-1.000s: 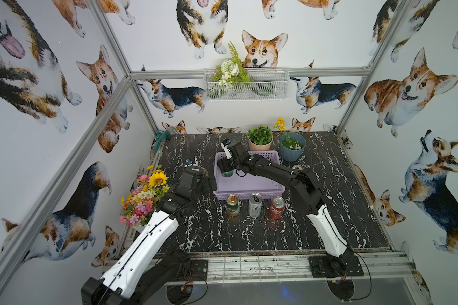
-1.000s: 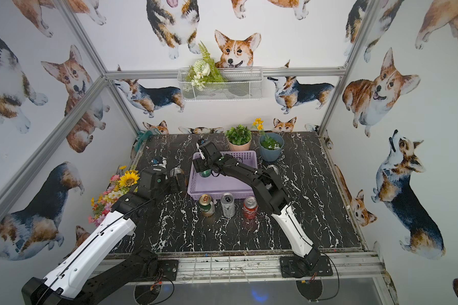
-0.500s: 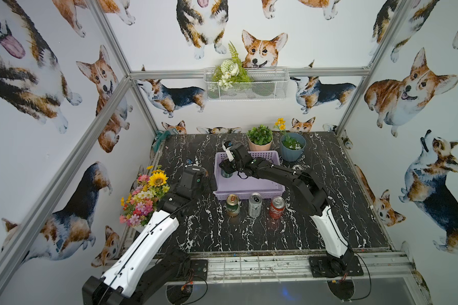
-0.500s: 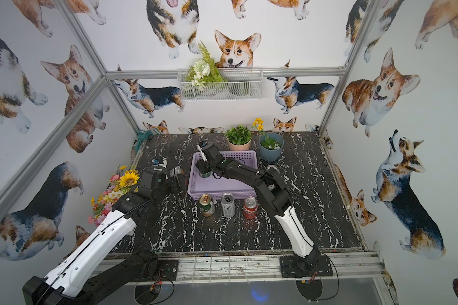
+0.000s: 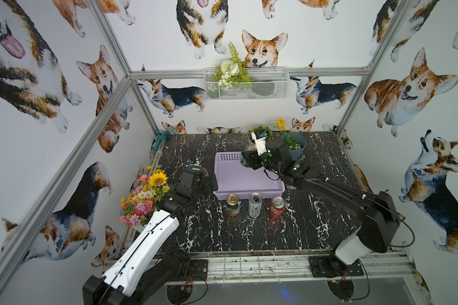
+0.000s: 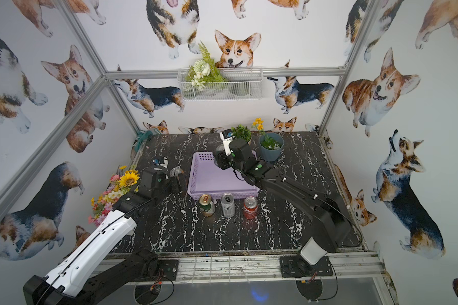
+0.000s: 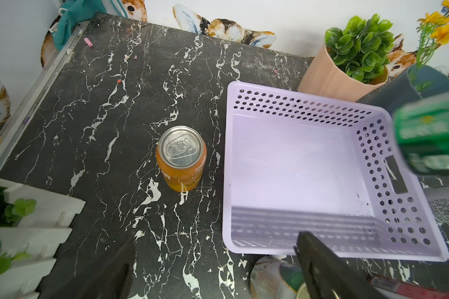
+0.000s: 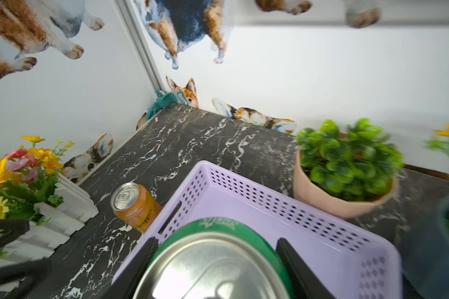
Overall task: Take out the drinks from the basket
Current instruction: Pick up the drink from the basket, then place the drink at the center of the board.
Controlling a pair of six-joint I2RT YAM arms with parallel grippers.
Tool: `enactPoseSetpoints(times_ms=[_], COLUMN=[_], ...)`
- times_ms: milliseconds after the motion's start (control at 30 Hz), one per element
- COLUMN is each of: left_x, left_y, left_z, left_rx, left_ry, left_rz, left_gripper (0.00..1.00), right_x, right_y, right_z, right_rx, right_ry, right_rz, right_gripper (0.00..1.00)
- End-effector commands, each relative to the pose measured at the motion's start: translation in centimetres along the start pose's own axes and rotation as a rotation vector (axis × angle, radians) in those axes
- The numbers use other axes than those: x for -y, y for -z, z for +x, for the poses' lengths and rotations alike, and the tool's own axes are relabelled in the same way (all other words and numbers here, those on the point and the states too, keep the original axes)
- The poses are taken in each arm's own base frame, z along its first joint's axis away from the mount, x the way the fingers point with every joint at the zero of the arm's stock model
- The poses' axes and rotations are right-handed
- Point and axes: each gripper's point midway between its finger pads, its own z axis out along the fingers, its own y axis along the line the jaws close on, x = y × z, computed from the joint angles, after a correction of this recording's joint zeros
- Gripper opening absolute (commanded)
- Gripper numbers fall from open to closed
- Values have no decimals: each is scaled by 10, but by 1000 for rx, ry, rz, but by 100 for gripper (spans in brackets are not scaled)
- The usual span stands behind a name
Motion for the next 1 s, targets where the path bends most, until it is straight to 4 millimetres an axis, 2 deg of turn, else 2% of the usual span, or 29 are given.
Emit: enactPoseSetpoints(times_ms=[0, 233, 367, 500, 667, 833, 967], left_x=[6, 8, 8, 9, 8, 8, 8], left_y=[1, -2, -2, -2, 0, -1, 1], left_z=[-8, -7, -7, -8, -9, -8, -11], left_rx=[19, 16, 16, 14, 22, 18, 27], left_ry=[-11, -15, -16, -16, -16, -14, -10], left_rz=[26, 39, 41, 47, 44, 46, 45], left_gripper=[100, 100, 100, 100, 100, 100, 100], right_x=[18, 65, 92, 105, 123, 129, 128], right_y=[36, 107, 131, 136, 133, 127, 125], right_z=[-11, 21, 45, 80, 138, 184, 202], right_rx=[75, 75, 61, 18, -40, -101, -115], right_ry=[-52, -118, -174, -241, -321, -365, -399], right_rz=[69, 239, 331, 371, 442, 460, 439], right_gripper=[37, 36, 36, 36, 34, 33, 34])
